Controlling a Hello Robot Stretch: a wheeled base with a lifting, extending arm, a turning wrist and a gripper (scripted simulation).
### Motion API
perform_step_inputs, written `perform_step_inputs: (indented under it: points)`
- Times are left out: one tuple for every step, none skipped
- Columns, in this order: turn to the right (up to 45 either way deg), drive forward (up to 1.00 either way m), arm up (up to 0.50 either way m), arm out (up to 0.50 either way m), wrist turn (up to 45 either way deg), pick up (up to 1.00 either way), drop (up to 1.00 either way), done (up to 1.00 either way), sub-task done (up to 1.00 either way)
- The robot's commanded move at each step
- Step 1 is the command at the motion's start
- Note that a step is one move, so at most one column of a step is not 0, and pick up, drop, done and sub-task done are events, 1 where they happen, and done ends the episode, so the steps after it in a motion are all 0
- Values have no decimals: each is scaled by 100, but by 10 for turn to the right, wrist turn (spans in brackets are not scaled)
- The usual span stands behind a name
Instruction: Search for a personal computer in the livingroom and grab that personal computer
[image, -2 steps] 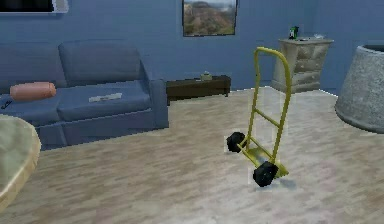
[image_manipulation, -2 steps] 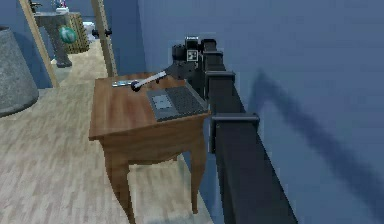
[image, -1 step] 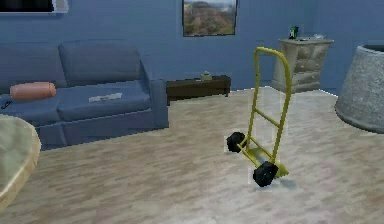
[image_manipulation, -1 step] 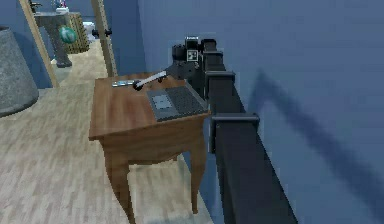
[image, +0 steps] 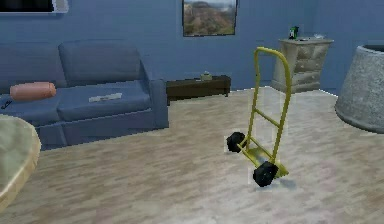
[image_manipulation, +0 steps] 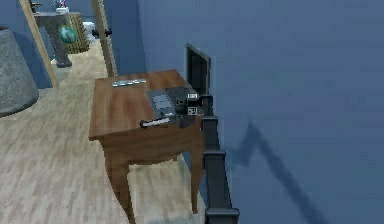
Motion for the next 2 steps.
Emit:
perform_step_inputs:
  points:
    - [0,0,0,0,0,100,0,0,0]
    - [0,0,10,0,0,0,0,0,0]
